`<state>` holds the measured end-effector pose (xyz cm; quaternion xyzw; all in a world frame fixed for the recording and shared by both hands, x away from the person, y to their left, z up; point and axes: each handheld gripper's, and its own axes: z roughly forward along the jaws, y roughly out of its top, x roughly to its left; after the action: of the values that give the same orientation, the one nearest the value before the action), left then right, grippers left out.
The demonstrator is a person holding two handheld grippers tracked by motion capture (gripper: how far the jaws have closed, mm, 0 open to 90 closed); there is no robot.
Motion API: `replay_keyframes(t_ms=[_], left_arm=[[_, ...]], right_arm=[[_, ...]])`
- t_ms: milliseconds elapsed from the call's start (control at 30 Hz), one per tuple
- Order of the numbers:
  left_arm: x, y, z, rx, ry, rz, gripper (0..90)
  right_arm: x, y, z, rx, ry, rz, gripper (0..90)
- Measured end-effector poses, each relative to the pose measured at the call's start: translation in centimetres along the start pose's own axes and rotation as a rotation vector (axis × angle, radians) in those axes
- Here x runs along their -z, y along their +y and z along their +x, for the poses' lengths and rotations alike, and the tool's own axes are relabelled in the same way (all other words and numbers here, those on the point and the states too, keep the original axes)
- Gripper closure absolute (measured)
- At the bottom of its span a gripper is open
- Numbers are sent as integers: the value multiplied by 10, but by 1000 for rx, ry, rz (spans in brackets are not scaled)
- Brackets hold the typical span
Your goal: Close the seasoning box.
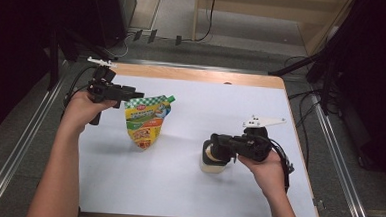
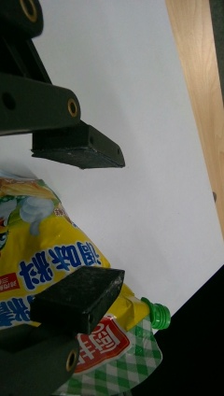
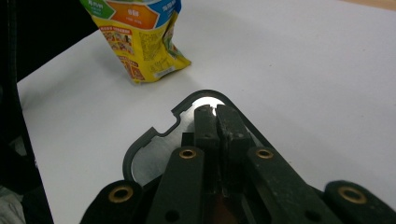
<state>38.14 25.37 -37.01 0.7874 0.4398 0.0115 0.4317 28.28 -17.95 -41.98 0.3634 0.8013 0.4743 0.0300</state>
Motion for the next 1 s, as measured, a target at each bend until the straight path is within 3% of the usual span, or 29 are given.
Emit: replay_keyframes(t_ms=[400,733,1000], left_arm=[[-2,0,0,-1,-3,8,398],[-3,-1,1,3,-5,8,395],[-3,-1,1,4,-4,8,393]], right_arm=[[-24,-8,8,40,17,79,889],[-26,-8,10,51,27,71,844],[-18,-6,8,69,0,30,721]])
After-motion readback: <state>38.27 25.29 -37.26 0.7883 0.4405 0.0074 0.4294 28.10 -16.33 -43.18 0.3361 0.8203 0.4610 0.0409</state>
